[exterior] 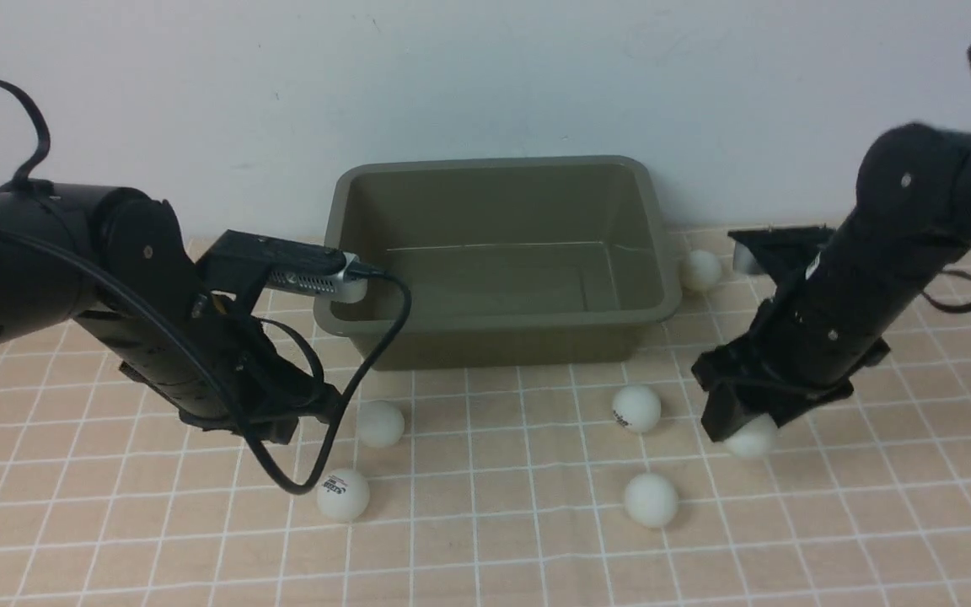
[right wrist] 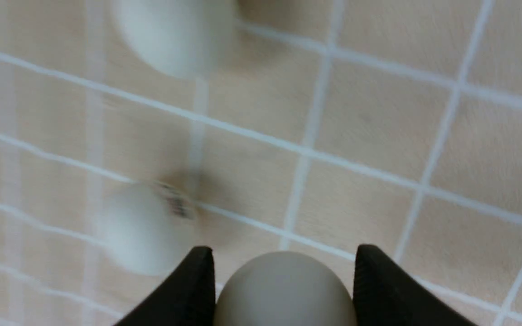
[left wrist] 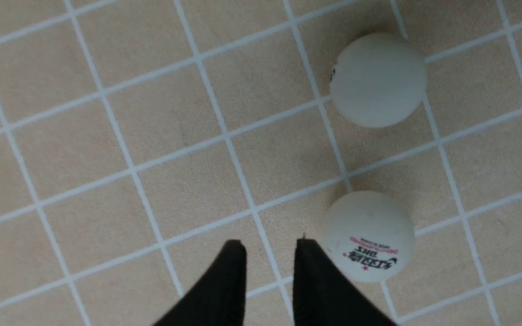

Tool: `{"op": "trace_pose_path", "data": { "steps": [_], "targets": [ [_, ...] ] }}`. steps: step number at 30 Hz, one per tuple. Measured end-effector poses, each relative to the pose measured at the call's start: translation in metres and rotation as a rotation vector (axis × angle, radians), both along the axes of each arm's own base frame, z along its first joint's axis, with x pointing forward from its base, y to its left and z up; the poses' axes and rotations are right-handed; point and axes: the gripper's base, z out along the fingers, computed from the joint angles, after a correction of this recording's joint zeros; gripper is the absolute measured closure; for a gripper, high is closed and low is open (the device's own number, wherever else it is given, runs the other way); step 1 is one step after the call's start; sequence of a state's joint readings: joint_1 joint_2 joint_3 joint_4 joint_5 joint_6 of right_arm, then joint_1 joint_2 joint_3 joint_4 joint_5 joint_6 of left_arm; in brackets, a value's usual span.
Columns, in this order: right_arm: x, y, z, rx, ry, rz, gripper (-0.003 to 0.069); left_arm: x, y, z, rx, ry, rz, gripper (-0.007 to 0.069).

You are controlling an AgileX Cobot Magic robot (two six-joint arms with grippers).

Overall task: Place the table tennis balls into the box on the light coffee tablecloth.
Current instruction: 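Release the ping pong ball into the bin and lift the gripper away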

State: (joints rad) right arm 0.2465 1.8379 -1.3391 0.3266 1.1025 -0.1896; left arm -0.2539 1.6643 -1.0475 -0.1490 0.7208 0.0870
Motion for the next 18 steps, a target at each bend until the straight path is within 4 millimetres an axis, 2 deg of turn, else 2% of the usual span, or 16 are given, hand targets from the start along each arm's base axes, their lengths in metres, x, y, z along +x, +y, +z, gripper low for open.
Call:
{"op": "trace_pose_path", "data": {
  "steps": [3,6,7,11,12,18],
  "targets": [
    [0.012,0.010,0.044,0.102,-0.097,0.014,0.0300,0.002,-0.003,-0.008,-0.022,0.030,-0.001,0.0415],
    [0.021,0.014,0.065,0.144,-0.166,0.016,0.0300,0.002,-0.005,-0.011,-0.035,0.040,-0.010,0.0372],
    [0.030,0.017,0.079,0.166,-0.219,0.017,0.0300,0.002,-0.006,-0.010,-0.049,0.043,-0.014,0.0344],
    [0.047,0.022,0.084,0.176,-0.260,0.021,0.0300,0.002,-0.009,-0.010,-0.079,0.045,-0.015,0.0320],
    [0.061,0.027,0.078,0.177,-0.267,0.032,0.0300,0.001,-0.010,-0.009,-0.092,0.045,-0.022,0.0314],
    [0.099,0.059,0.060,0.188,-0.308,0.096,0.0300,0.001,-0.012,-0.009,-0.113,0.040,-0.049,0.0312]
  ]
}}
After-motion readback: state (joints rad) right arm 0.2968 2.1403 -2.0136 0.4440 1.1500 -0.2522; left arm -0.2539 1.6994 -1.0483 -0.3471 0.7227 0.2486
